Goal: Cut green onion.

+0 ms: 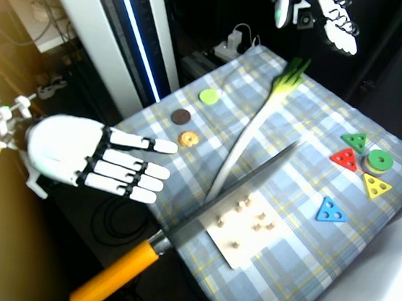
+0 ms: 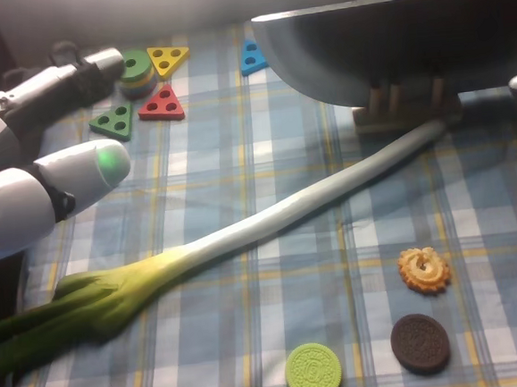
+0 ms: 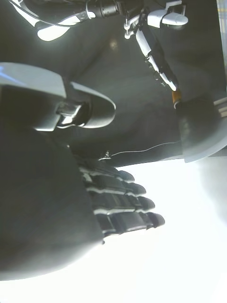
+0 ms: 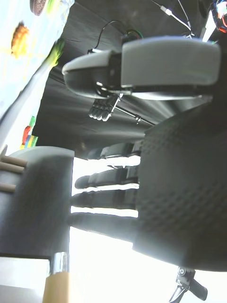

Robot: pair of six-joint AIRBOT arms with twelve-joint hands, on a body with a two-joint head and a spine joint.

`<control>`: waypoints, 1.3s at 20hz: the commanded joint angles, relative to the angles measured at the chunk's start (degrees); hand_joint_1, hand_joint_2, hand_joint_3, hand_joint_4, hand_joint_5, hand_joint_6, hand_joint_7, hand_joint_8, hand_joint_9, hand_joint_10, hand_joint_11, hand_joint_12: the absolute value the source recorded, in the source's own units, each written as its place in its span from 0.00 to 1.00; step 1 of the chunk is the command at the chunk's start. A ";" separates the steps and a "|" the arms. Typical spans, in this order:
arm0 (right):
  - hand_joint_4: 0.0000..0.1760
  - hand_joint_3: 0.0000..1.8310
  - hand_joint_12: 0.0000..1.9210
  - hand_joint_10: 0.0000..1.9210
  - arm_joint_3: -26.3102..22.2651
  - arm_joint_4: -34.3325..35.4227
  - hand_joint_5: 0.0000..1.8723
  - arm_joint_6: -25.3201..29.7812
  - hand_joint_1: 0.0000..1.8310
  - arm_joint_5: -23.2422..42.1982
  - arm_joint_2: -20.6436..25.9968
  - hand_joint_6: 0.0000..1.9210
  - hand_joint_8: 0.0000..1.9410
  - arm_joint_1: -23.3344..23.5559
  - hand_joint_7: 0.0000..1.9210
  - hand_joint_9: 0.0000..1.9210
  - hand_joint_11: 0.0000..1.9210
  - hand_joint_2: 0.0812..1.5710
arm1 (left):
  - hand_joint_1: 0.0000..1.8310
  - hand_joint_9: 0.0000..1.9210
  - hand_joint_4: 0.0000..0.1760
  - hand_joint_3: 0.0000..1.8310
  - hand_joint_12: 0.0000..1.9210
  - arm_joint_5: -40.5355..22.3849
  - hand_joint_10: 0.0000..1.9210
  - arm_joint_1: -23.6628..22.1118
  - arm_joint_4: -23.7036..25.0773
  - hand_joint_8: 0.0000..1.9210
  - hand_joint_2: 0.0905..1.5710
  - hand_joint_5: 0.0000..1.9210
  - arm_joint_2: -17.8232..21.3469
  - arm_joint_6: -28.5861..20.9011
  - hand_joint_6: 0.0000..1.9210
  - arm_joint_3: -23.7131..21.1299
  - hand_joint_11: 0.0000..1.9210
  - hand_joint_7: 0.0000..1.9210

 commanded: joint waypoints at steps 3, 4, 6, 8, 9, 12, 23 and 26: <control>0.00 0.00 0.05 0.00 -0.05 1.04 0.13 0.34 0.14 6.60 0.42 0.00 0.00 0.10 0.10 0.06 0.05 0.77 | 0.00 0.10 0.00 0.00 0.10 -5.41 0.00 -0.45 0.29 0.00 0.86 0.06 0.17 -0.21 0.00 -0.02 0.02 0.11; 0.00 0.00 0.05 0.00 -0.13 0.85 0.13 0.39 0.14 6.80 0.42 0.00 0.00 0.25 0.10 0.07 0.06 0.77 | 0.00 0.04 0.00 0.00 0.05 -4.66 0.00 -0.44 0.69 0.00 0.84 0.01 0.17 -0.17 0.00 -0.02 0.00 0.04; 0.00 0.00 0.04 0.00 -0.37 0.34 0.13 0.57 0.12 7.86 0.49 0.00 0.00 0.49 0.11 0.09 0.09 0.76 | 0.00 0.00 0.00 0.00 0.00 -2.79 0.00 -0.60 0.72 0.00 0.80 0.00 0.09 2.75 0.00 -0.28 0.00 0.00; 0.00 0.00 0.03 0.00 -0.79 -0.44 0.13 0.58 0.13 9.51 0.70 0.00 0.00 0.97 0.10 0.08 0.07 0.75 | 0.00 0.00 0.00 0.00 0.00 0.09 0.00 -1.18 0.54 0.00 0.78 0.00 -0.52 5.65 0.00 -0.53 0.00 0.00; 0.00 0.00 0.02 0.00 -1.07 -0.69 0.11 0.58 0.13 10.79 0.93 0.00 0.00 1.14 0.09 0.07 0.05 0.74 | 0.00 0.00 0.00 0.00 0.00 1.26 0.00 -1.34 0.57 0.00 0.77 0.00 -0.93 5.67 0.00 -0.43 0.00 0.00; 0.00 0.00 0.02 0.00 -1.28 -0.55 0.08 0.57 0.17 15.14 1.25 0.00 0.00 1.63 0.08 0.06 0.06 0.74 | 0.00 0.00 0.00 0.00 0.00 3.75 0.00 -1.92 1.00 0.00 0.77 0.00 -1.99 5.67 0.00 0.02 0.00 0.00; 0.49 0.00 0.00 0.00 3.37 2.89 0.00 -0.97 0.43 16.06 -1.34 0.00 0.00 9.70 0.00 0.00 0.00 0.69 | 0.00 0.00 0.00 0.00 0.00 16.28 0.00 -5.54 6.52 0.00 0.76 0.00 -6.34 5.68 0.00 2.14 0.00 0.00; 0.73 0.00 0.00 0.00 6.00 4.70 0.00 -0.97 0.40 12.31 -2.91 0.00 0.00 12.36 0.00 0.00 0.00 0.68 | 0.00 0.00 0.00 0.00 0.00 17.44 0.00 -6.35 7.26 0.00 0.76 0.00 -7.43 5.68 0.00 2.47 0.00 0.00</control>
